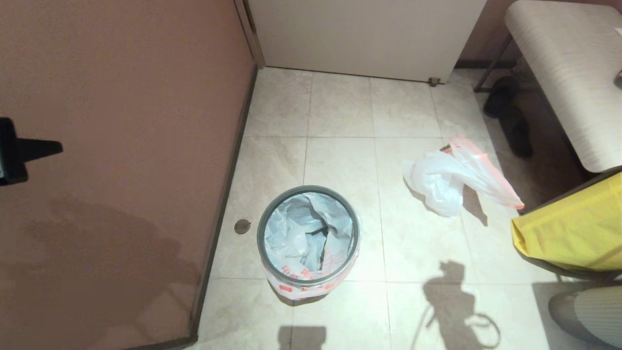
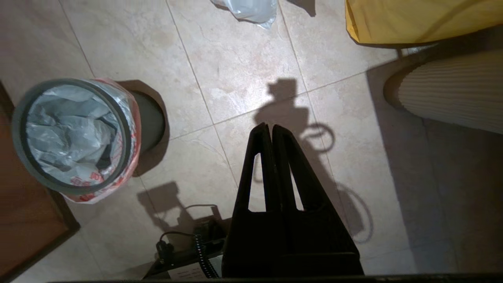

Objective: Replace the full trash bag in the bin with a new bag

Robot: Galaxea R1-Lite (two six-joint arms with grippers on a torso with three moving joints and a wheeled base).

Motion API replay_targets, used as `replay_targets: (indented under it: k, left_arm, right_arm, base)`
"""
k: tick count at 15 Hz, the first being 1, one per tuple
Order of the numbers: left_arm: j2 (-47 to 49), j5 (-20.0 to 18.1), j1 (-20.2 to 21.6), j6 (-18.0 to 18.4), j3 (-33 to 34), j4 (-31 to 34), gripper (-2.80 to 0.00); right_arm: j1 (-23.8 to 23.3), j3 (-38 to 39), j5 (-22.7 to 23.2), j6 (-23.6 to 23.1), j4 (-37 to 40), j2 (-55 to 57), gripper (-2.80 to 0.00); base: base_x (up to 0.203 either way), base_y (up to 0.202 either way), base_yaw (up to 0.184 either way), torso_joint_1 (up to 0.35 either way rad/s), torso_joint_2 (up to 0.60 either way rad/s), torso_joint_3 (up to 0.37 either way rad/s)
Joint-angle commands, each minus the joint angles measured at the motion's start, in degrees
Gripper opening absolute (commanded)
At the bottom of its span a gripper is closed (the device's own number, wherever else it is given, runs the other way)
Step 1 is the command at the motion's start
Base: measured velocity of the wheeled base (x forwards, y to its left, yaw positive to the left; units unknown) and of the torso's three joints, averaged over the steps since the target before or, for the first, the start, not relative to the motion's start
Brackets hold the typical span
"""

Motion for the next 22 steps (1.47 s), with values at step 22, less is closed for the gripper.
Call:
replay_targets:
  k: [22]
  left_arm:
    - [-47.91,-13.48,12.24,-0.49,35.40,-2.49,-2.80]
  right_arm:
    - [-11.96,17.60,14.42,-3.17,5.81,-42.87,-2.80]
  base:
    - [0.000,0.000,0.000,0.000,0.00,0.000]
